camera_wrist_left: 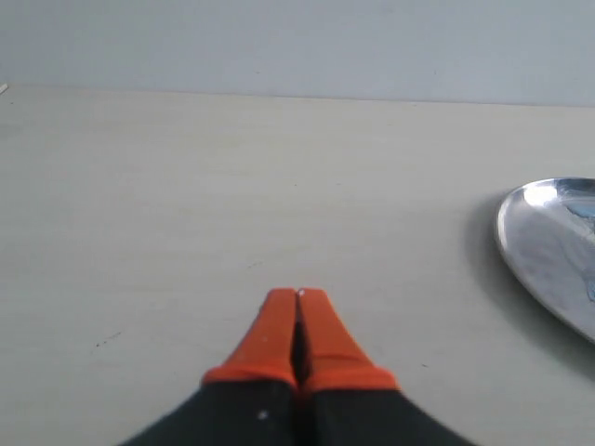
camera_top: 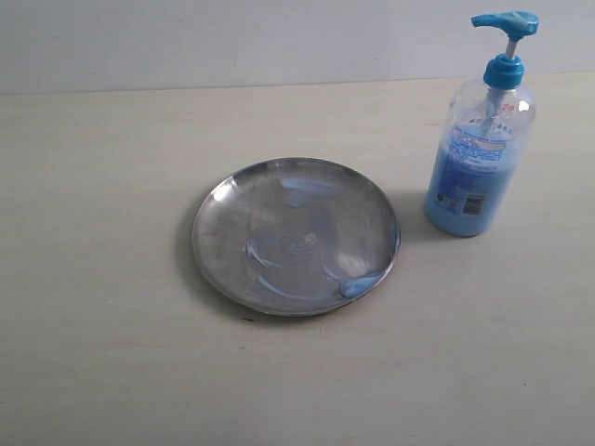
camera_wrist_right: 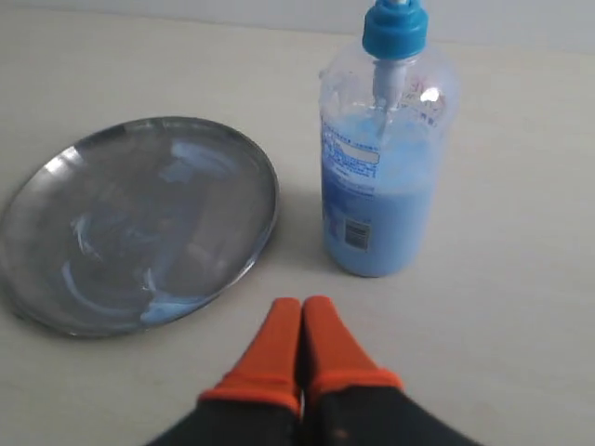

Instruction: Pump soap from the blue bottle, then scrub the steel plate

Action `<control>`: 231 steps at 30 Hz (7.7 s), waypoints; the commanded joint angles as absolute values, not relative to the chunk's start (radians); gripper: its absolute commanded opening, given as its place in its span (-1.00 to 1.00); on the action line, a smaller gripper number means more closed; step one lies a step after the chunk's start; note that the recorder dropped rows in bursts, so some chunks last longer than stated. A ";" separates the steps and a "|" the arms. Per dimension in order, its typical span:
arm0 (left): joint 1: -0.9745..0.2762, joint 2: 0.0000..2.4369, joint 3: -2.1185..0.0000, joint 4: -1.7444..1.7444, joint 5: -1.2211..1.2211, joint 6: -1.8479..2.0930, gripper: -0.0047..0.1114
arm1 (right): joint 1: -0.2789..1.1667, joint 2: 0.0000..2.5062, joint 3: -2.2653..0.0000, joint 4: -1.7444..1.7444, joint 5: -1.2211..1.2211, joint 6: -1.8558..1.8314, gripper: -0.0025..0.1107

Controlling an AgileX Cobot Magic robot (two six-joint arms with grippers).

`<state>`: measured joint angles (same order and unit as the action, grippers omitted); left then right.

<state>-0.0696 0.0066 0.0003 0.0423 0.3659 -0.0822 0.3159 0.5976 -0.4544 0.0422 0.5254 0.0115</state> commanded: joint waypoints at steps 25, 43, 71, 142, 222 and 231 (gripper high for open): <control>-0.074 0.000 0.000 0.043 0.354 -0.083 -0.92 | 0.314 1.165 -0.577 -0.148 0.198 0.248 0.83; -0.074 0.000 0.000 0.043 0.354 -0.083 -0.92 | 0.314 1.399 -0.577 -0.793 0.092 0.876 0.83; -0.074 0.000 0.000 0.043 0.354 -0.083 -0.92 | 0.314 1.491 -0.577 -1.744 0.234 1.907 0.81; -0.074 0.000 0.000 0.043 0.356 -0.081 -0.92 | 0.314 1.222 -0.612 -0.157 0.403 0.087 0.69; -0.074 0.000 0.000 0.043 0.354 -0.081 -0.92 | 0.151 1.890 -0.596 -0.137 -0.810 0.082 -0.85; -0.074 0.000 0.000 0.043 0.354 -0.081 -0.92 | 0.151 1.790 -0.596 -0.238 -0.732 0.082 -0.96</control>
